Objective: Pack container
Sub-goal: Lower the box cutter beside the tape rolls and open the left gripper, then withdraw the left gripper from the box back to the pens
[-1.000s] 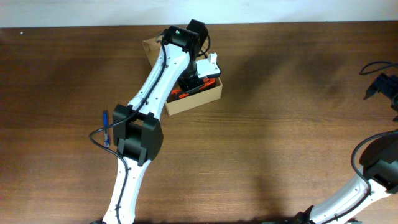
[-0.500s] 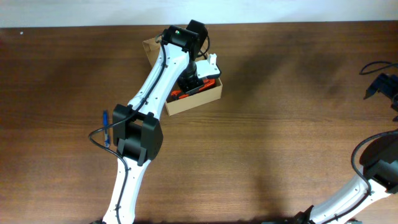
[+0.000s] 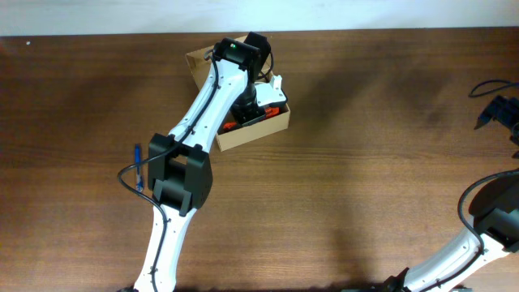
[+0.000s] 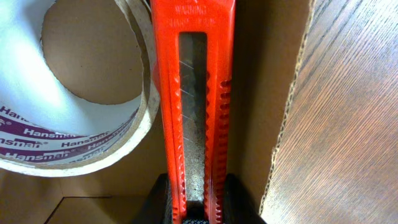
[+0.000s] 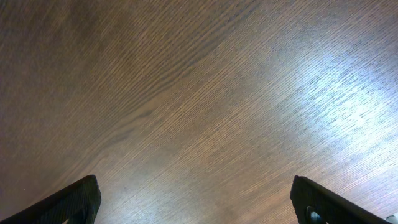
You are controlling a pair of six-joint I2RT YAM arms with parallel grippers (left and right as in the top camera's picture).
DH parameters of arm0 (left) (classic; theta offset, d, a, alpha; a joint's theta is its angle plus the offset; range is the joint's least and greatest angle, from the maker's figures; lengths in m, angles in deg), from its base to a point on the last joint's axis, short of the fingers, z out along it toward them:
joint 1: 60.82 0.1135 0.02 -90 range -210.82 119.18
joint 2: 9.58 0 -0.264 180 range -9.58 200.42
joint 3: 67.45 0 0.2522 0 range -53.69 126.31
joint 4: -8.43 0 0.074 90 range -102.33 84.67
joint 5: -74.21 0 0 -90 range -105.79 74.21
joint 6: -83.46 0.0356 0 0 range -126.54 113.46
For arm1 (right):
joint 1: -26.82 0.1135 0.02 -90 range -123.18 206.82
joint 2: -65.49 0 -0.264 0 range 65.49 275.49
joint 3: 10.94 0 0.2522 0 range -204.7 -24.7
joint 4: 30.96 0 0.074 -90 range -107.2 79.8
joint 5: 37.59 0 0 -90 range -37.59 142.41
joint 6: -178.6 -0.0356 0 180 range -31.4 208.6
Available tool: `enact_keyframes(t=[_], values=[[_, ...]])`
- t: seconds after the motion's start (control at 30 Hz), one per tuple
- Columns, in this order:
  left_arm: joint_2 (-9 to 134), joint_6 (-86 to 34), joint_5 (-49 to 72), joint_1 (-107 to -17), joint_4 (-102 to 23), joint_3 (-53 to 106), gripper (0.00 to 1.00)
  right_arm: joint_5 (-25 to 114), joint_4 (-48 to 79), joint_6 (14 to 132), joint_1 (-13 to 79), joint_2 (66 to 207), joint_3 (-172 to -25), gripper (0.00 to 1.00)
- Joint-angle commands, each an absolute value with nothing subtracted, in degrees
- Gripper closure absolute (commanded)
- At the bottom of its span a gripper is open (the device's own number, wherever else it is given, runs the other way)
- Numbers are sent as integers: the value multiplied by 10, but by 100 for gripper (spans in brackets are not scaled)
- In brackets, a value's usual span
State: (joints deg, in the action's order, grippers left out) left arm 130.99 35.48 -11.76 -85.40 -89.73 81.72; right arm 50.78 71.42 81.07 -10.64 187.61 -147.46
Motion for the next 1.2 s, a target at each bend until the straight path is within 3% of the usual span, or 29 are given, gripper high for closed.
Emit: enact_keyframes(t=[0.0, 0.07, 0.1, 0.37, 0.67, 0.93, 1.0, 1.07, 1.17], values=[[1304, 347, -113, -854, -896, 812, 66, 502, 714, 808, -106, 1877, -1472, 1], [1304, 341, -114, -854, -895, 812, 55, 502, 714, 808, -106, 1877, -1472, 1], [1304, 338, -114, -854, -895, 812, 55, 502, 714, 808, -106, 1877, -1472, 1], [1234, 287, -179, -851, -883, 812, 55, 502, 714, 808, -106, 1877, -1472, 1], [1007, 150, -341, -784, -854, 809, 53, 502, 714, 808, -106, 1877, -1472, 1], [795, 49, -345, -571, -785, 591, 51, 502, 714, 808, -106, 1877, -1472, 1], [772, 33, -286, -509, -777, 521, 40, 502, 714, 808, -106, 1877, -1472, 1], [772, 31, -202, -453, -778, 461, 35, 502, 714, 808, -106, 1877, -1472, 1], [798, 31, -126, -401, -772, 365, 36, 502, 714, 808, -106, 1877, -1472, 1]])
